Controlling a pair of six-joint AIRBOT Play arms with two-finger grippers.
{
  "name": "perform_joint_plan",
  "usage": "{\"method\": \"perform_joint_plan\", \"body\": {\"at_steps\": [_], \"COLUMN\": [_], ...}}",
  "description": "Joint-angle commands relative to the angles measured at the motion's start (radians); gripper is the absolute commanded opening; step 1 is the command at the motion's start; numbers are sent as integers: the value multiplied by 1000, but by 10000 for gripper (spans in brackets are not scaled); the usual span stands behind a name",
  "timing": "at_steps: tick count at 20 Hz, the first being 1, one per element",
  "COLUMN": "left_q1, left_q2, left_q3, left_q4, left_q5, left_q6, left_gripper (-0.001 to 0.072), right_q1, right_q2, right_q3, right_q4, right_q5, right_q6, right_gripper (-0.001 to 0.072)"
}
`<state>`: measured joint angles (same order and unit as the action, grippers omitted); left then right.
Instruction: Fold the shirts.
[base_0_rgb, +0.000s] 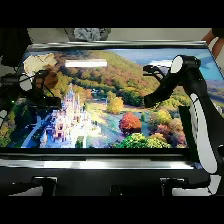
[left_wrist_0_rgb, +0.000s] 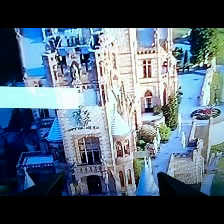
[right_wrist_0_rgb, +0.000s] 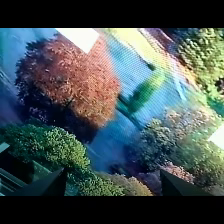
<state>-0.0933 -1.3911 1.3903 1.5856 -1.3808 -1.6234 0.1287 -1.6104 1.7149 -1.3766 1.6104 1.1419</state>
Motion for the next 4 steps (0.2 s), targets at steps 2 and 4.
{"method": "perform_joint_plan", "body": {"at_steps": [2, 4], "left_q1": [0, 0], "left_q2": [3, 3], "left_q3": [-5, -5], "left_q4": [-1, -1], "left_q5": [6, 6], "left_q6": [0, 0], "left_gripper": [714, 714], "right_q1": [3, 3], "right_q2": [-2, -2], "right_q3": [0, 0], "right_q4": [3, 3], "right_q5": [11, 11], "right_q6": [3, 3], "right_gripper": [688, 687]}}
